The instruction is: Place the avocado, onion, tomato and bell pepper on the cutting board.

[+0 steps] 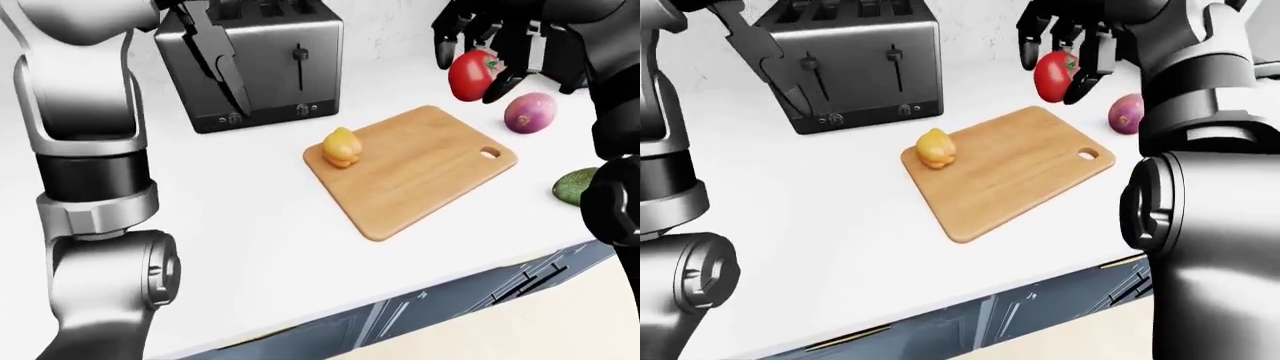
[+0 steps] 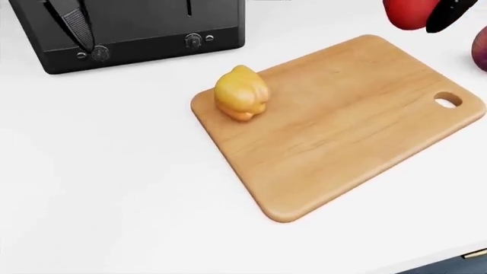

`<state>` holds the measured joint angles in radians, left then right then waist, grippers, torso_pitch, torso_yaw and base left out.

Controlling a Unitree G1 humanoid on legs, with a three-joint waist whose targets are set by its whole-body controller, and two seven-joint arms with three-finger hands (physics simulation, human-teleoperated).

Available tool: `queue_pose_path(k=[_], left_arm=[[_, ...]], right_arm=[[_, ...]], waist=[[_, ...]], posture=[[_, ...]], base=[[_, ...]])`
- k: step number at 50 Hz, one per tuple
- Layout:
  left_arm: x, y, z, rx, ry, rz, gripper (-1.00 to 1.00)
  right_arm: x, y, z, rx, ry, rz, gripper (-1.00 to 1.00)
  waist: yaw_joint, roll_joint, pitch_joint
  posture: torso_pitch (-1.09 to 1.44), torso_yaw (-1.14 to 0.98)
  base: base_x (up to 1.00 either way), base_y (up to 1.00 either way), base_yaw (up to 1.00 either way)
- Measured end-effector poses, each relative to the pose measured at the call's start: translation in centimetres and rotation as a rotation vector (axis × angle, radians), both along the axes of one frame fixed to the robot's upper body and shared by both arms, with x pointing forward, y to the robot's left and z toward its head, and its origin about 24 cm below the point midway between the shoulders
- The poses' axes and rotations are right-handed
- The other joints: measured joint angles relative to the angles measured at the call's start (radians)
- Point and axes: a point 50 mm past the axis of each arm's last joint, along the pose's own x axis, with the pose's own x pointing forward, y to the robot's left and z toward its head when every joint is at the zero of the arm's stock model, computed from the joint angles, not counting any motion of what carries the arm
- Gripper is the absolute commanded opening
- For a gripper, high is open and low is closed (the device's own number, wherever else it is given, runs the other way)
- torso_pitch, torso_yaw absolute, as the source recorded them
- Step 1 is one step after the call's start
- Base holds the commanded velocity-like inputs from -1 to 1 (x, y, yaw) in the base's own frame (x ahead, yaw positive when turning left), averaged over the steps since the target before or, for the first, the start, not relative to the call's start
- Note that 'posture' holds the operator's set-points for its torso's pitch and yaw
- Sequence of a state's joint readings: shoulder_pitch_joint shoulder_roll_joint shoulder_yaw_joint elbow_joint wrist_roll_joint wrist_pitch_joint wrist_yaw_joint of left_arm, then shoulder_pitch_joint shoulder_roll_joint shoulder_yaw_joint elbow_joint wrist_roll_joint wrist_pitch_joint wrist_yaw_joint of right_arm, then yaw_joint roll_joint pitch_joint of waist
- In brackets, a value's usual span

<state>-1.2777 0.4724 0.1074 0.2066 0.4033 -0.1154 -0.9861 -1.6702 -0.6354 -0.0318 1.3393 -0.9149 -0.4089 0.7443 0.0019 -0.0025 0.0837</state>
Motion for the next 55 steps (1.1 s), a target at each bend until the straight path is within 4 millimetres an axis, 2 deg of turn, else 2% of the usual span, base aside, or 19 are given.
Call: queue_pose_path(k=[7, 15, 29, 37, 55], left_arm=[[-1.2, 0.1, 0.1, -0.003, -0.017, -0.018, 1.0], [-1.2, 0.3, -0.1, -0.011, -0.003, -0.016, 1.0], [-1.2, 0.3, -0.1, -0.015, -0.002, -0.02, 1.0], [-1.3, 0.3, -0.1, -0.016, -0.002, -0.019, 1.0], [-1.6, 0.3, -0.2, -0.02, 0.002, -0.025, 1.0]], right_arm=[[0.9, 0.6, -0.7, 0.065, -0.022, -0.065, -1.0], [1.5, 1.3, -1.4, 0.117, -0.032, -0.104, -1.0], [2.2, 1.5, -2.5, 0.185, -0.037, -0.212, -1.0], [2.6, 1.9, -3.7, 0.216, -0.027, -0.242, -1.0], [3.1, 3.8, -5.2, 0.251, 0.042, -0.206, -1.0]], waist=[[0.003, 0.001, -0.001], [0.007, -0.002, -0.001], [0.012, -0.004, -0.003], [0.012, -0.005, -0.005], [0.013, -0.004, -0.006]], posture=[[0.0, 0.0], [0.0, 0.0], [0.0, 0.0], [0.0, 0.0], [0.0, 0.0]], base=[[0.0, 0.0, 0.0], [0.0, 0.0, 0.0], [0.0, 0.0, 0.0], [0.0, 0.0, 0.0], [0.0, 0.0, 0.0]])
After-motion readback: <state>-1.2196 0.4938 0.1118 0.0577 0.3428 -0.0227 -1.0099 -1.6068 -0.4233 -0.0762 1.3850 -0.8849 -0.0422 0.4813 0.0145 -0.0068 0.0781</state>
